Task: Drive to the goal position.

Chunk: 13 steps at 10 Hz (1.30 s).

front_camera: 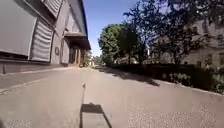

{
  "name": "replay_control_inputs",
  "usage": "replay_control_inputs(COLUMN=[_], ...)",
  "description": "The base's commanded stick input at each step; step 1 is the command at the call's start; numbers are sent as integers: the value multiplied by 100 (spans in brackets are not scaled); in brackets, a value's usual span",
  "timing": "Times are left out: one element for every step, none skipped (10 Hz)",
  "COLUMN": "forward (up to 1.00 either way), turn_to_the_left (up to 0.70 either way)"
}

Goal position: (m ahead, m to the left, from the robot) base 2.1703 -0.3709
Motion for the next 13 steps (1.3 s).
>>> replay_control_inputs(forward=[70, 70, 70, 70, 70, 70, 70, 70, 70, 70, 70, 70, 70], turn_to_the_left=[-1, -1, -1, -1, -1, -1, -1, -1, -1, -1, -1, -1, -1])
